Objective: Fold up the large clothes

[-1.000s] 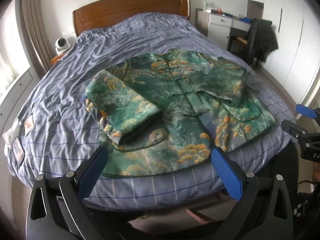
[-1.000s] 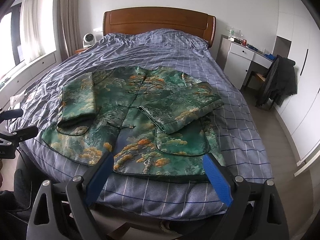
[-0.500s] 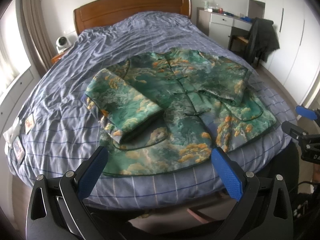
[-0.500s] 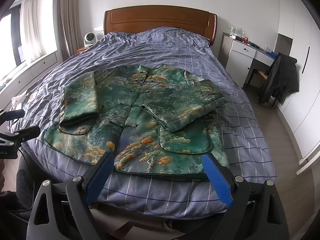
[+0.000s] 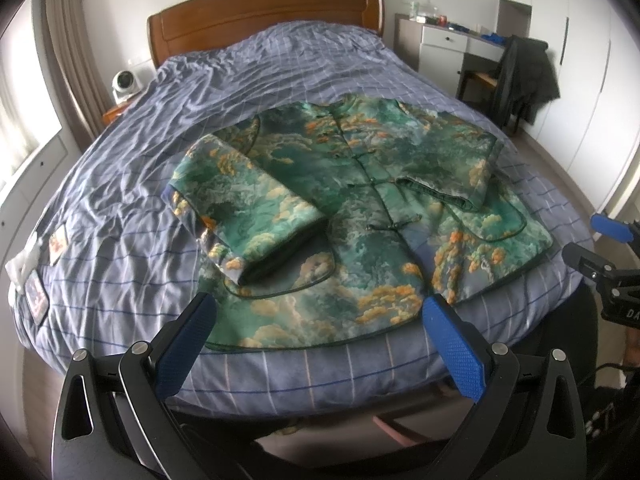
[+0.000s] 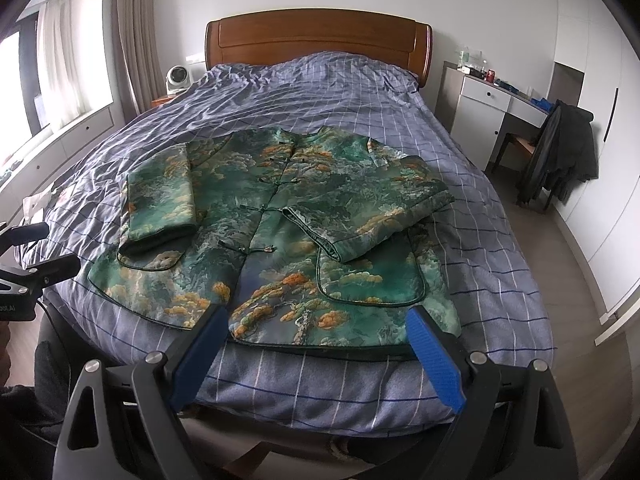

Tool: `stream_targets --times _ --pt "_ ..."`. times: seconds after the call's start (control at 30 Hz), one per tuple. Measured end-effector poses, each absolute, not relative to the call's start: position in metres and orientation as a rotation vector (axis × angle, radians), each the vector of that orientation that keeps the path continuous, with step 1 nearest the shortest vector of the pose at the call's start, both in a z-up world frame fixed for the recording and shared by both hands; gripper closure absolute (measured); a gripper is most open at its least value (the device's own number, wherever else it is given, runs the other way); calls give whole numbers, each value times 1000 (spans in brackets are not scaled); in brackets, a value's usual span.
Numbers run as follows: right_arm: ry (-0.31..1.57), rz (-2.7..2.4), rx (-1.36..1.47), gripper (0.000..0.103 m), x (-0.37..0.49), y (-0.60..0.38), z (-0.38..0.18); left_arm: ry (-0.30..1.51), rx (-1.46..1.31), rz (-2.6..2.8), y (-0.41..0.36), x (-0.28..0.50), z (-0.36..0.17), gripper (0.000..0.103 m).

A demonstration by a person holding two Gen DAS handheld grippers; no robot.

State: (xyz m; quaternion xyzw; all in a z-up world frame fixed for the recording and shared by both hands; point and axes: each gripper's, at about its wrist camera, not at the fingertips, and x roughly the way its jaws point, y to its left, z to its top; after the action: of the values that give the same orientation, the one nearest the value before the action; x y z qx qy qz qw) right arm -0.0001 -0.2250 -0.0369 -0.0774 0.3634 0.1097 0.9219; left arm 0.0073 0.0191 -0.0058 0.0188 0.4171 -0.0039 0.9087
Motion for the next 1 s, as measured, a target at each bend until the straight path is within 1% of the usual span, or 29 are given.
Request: stream_targets --times 1.0 --pt "752 227 -158 11 1 -226 -39 862 40 -11 21 8 -5 0"
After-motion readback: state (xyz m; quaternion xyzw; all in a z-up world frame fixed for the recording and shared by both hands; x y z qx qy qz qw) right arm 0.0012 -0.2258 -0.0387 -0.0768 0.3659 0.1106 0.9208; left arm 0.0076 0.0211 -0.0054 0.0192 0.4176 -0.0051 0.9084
